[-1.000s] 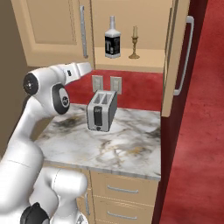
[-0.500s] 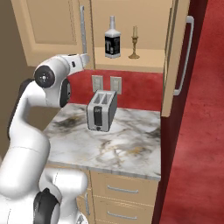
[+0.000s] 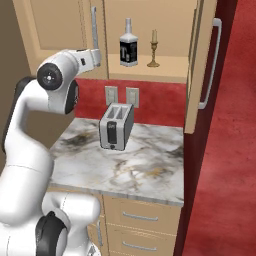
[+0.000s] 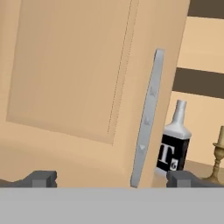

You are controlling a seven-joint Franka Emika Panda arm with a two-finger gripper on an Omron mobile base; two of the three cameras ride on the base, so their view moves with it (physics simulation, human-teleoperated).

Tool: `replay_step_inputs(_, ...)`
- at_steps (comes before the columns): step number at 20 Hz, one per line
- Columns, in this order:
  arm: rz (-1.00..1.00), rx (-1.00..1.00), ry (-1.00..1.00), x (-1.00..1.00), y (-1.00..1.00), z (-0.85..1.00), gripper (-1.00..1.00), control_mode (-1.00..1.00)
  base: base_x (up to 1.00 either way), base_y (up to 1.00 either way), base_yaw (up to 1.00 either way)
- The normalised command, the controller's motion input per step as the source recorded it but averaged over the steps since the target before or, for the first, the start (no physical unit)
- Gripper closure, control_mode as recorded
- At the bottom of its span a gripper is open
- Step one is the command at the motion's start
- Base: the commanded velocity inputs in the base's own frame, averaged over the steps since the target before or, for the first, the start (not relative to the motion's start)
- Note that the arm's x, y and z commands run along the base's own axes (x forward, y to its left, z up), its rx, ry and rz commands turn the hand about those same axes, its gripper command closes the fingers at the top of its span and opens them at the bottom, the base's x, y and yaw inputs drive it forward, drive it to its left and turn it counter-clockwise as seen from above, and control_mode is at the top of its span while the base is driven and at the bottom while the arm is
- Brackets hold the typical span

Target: Get the candle and the liquor from the cabinet and move them to the dining counter.

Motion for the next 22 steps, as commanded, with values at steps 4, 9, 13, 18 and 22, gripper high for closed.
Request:
replay_step_inputs(4, -0.02, 0.00, -0.03, -0.12, 0.00, 0.00, -1.00, -1.00, 0.00, 0.00, 0.00)
replay_step_inputs(9, -0.01, 0.00, 0.00, 0.04, 0.02, 0.01, -1.00, -1.00, 0.00, 0.00, 0.00)
replay_step_inputs(13, -0.06, 0.00, -0.06, -0.08, -0.06, 0.16, -1.00, -1.00, 0.00, 0.00, 0.00)
replay_step_inputs(18, -0.05, 0.00, -0.01, -0.18, -0.25, 0.15, -1.00, -1.00, 0.00, 0.00, 0.00)
replay_step_inputs(22, -0.04, 0.00, 0.00, -0.06, -0.20, 0.02, -1.00, -1.00, 0.00, 0.00, 0.00)
